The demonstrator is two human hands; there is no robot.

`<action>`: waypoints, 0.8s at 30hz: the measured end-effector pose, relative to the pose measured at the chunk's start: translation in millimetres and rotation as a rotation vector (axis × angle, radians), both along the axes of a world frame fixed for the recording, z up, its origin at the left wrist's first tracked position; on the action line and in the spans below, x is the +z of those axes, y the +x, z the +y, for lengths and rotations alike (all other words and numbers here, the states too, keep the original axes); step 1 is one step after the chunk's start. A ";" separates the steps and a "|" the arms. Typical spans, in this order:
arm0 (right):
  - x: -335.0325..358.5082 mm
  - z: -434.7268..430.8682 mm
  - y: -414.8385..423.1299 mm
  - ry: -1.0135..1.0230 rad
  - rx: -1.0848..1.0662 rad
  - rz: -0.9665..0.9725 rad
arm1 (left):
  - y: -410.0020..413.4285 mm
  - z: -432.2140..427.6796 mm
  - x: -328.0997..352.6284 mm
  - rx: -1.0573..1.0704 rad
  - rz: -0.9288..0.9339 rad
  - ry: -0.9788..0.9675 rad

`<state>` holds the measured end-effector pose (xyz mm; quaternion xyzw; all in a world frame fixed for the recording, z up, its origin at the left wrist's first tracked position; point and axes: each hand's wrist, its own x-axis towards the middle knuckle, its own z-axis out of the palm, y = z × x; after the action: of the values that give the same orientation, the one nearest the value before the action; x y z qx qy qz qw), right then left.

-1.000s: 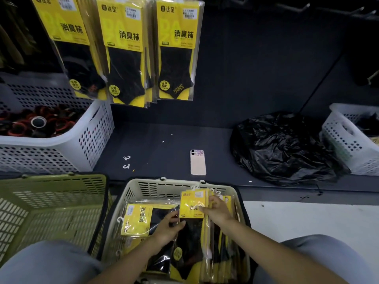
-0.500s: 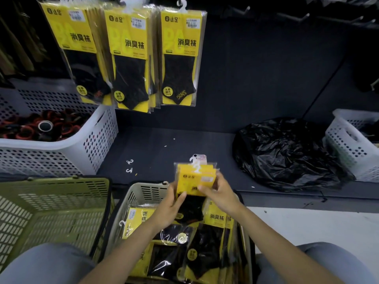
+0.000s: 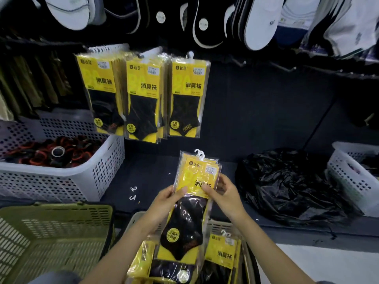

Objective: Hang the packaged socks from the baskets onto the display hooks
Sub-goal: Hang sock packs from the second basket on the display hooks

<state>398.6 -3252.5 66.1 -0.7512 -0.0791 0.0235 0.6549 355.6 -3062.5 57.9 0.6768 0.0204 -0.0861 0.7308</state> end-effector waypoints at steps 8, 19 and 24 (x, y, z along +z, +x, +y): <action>64.9 45.0 20.9 0.181 -0.051 -0.153 | 24.6 17.8 62.3 0.233 -0.188 -0.082; 121.8 64.8 47.6 0.352 0.044 -0.120 | 42.8 57.3 116.3 0.422 -0.451 0.021; 152.1 62.1 57.8 0.358 0.035 -0.181 | 55.2 82.0 140.1 0.490 -0.489 0.032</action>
<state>456.4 -3190.4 218.2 -0.6203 -0.1535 -0.0473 0.7677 410.9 -2980.5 198.0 0.6639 0.0077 0.2569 0.7022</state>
